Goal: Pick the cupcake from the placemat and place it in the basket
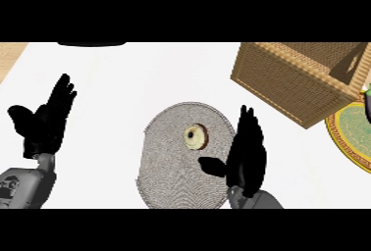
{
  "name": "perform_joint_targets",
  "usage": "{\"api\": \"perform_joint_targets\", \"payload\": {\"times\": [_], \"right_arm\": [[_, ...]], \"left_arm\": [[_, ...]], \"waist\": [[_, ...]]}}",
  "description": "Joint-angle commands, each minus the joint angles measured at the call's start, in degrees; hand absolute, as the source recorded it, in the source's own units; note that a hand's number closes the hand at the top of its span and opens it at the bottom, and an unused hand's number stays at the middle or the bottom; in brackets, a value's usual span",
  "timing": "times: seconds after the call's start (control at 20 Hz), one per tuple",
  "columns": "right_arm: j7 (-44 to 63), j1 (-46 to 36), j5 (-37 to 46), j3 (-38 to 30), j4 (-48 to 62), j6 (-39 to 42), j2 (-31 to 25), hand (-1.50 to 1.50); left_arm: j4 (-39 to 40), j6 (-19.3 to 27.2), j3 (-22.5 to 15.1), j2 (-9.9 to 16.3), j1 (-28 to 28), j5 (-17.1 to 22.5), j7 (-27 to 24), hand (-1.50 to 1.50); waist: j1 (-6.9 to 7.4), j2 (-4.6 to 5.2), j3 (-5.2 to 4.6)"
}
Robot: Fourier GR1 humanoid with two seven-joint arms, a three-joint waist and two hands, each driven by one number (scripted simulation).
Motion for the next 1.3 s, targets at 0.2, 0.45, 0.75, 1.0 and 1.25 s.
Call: {"api": "perform_joint_targets", "payload": {"times": [0.2,0.45,0.75,1.0,1.25], "right_arm": [[11.0,-1.8,-0.9,0.2,5.6,-8.2,0.5,-1.5],[11.6,0.2,-0.8,0.3,6.7,-7.0,0.6,-1.5],[9.5,-4.3,-3.8,-1.8,12.7,-8.5,0.6,-1.5],[8.9,-4.3,-4.3,-2.1,11.4,-6.9,0.6,-1.5],[5.8,-2.6,-5.5,-2.4,14.9,-8.9,0.6,-1.5]], "left_arm": [[-0.9,-1.6,1.0,0.4,0.8,0.1,0.8,0.0],[-0.9,-2.4,2.3,0.6,0.0,0.5,1.3,0.0],[1.8,-3.3,3.2,0.0,-0.5,-0.2,0.0,0.0],[-0.2,-2.9,1.8,-1.9,2.2,-1.8,-1.0,0.0],[-1.7,-4.3,4.3,-0.2,0.2,-0.6,2.6,0.0]], "waist": [[0.26,0.01,0.02],[-0.03,-0.1,0.0],[0.08,0.05,0.01],[-0.2,-0.05,0.0],[-0.3,-0.09,0.01]]}}
